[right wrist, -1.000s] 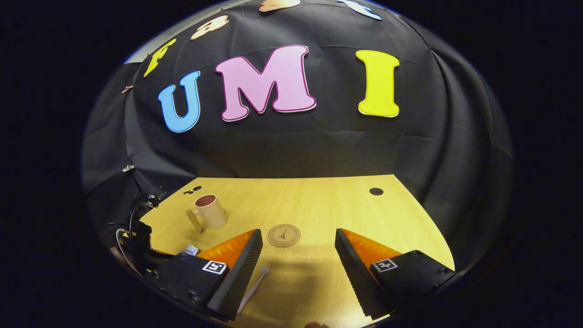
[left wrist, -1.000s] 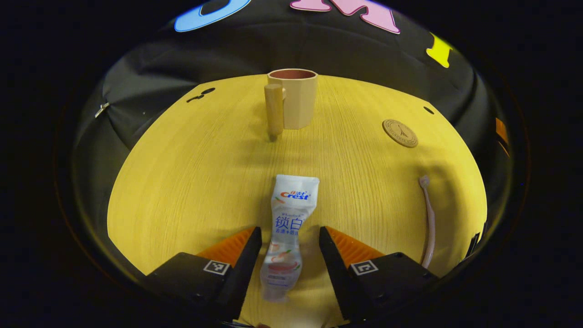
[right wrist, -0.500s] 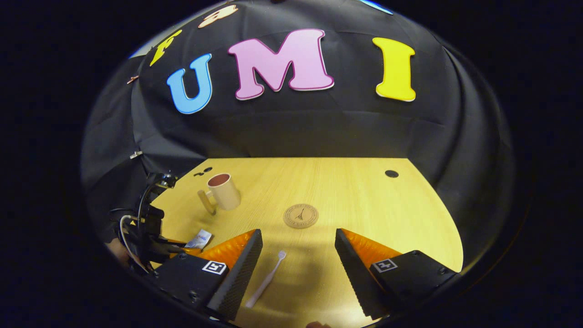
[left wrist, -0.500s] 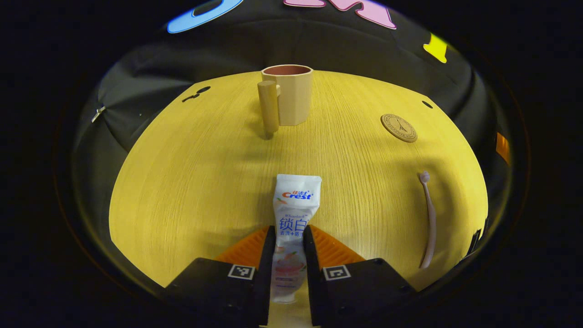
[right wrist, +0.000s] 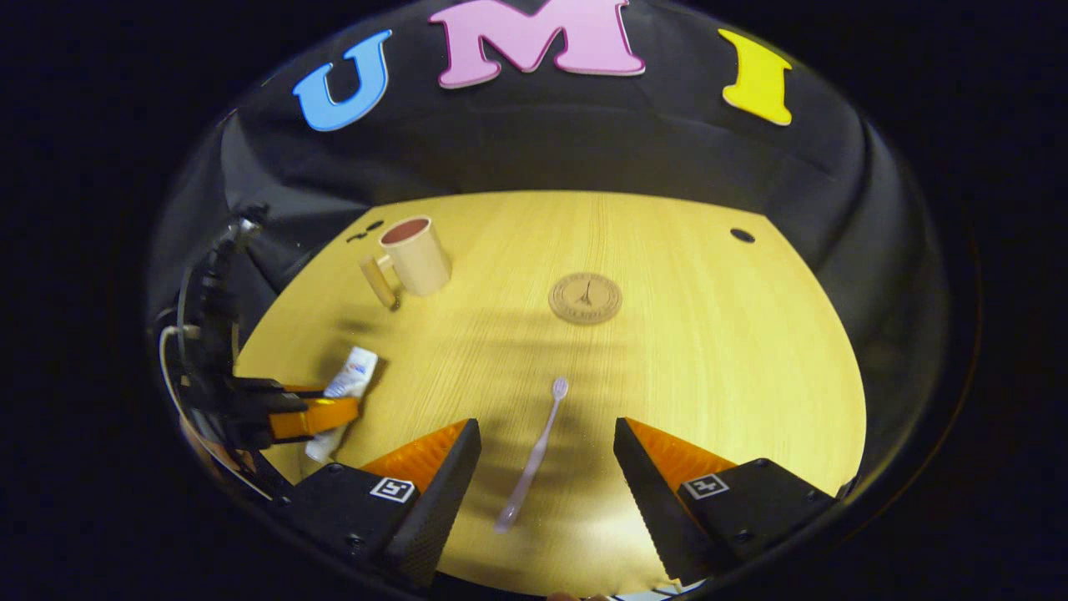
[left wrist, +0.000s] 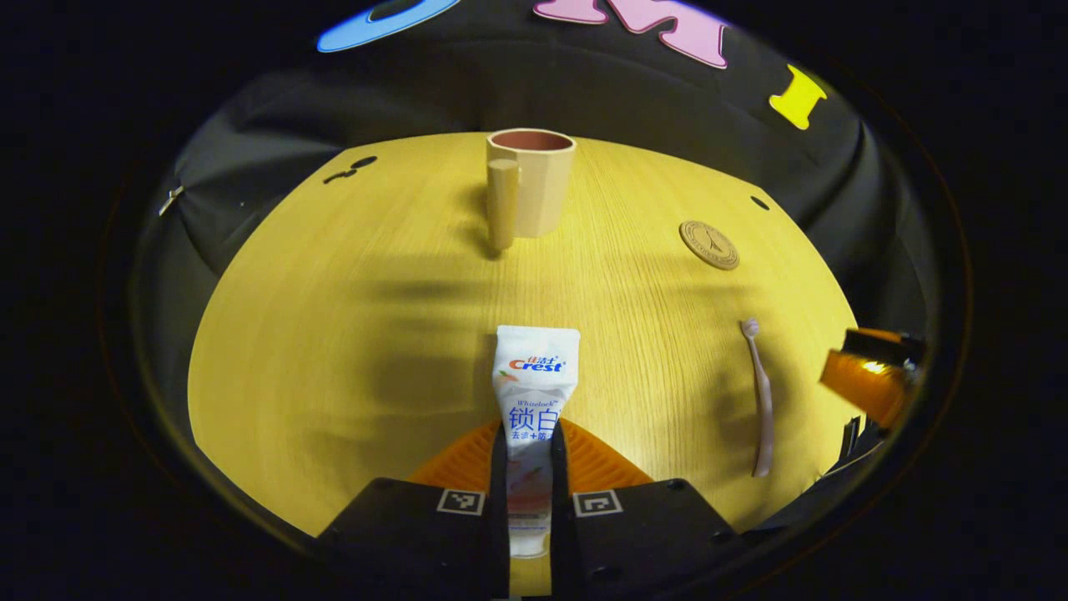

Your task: Put the toothbrush and toothpaste on the desktop into the cup, then pick up the cup and place it on the coaster on the desktop.

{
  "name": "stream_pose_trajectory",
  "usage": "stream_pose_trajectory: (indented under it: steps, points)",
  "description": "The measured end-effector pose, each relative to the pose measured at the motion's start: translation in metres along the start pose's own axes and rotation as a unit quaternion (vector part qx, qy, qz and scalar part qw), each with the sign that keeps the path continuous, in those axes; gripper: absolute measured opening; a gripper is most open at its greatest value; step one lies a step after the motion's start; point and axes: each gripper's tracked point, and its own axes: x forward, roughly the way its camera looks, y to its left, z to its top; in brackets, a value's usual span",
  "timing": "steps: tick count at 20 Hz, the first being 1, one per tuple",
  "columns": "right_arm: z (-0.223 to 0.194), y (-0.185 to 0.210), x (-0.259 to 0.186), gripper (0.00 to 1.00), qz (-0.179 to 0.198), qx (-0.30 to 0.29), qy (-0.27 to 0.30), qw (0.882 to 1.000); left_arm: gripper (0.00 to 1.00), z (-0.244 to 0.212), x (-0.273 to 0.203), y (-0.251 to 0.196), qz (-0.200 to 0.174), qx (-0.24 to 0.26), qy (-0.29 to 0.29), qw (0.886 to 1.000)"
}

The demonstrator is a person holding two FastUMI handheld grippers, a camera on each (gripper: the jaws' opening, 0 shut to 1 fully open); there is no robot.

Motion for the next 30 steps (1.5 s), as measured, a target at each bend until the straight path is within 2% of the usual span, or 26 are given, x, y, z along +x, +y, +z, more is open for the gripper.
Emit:
stream_pose_trajectory:
  steps: [5,9,14,16,19,20,21,23,24,26,30]
  points:
    - [-0.032,0.004,0.023,0.99,-0.043,0.018,0.067,0.997,0.24,0.0,0.002,-0.003,-0.016,-0.025,-0.011,0.999]
    - [-0.036,0.0,0.029,0.99,-0.065,0.036,0.082,0.994,0.24,0.001,0.003,-0.004,-0.02,-0.016,-0.005,1.0]
    - [-0.04,-0.003,0.034,0.96,-0.075,0.056,0.098,0.991,0.24,0.002,0.001,-0.005,-0.03,-0.011,0.004,0.999]
    - [-0.046,-0.002,0.041,0.91,-0.072,0.049,0.108,0.99,0.24,0.002,0.001,-0.004,-0.035,-0.006,0.003,0.999]
    - [-0.049,0.001,0.044,0.75,-0.063,0.032,0.117,0.991,0.24,0.002,0.002,-0.003,-0.038,0.004,0.0,0.999]
    - [-0.047,0.001,0.047,0.61,-0.065,0.032,0.113,0.991,0.24,0.003,0.002,-0.003,-0.039,0.006,-0.001,0.999]
    - [-0.046,0.001,0.046,0.57,-0.065,0.034,0.12,0.99,0.24,0.003,0.001,-0.003,-0.04,0.006,-0.001,0.999]
    - [-0.044,-0.005,0.051,0.42,-0.073,0.051,0.121,0.989,0.24,0.003,-0.001,-0.004,-0.041,0.002,-0.002,0.999]
    - [-0.042,-0.01,0.051,0.2,-0.08,0.059,0.119,0.988,0.24,0.004,-0.001,-0.003,-0.041,0.001,-0.003,0.999]
    - [-0.039,-0.009,0.052,0.14,-0.077,0.072,0.114,0.988,0.24,0.004,-0.002,-0.003,-0.039,-0.001,-0.002,0.999]
    - [-0.04,-0.005,0.051,0.06,-0.055,0.035,0.119,0.991,0.24,0.003,-0.001,-0.004,-0.035,-0.012,0.001,0.999]
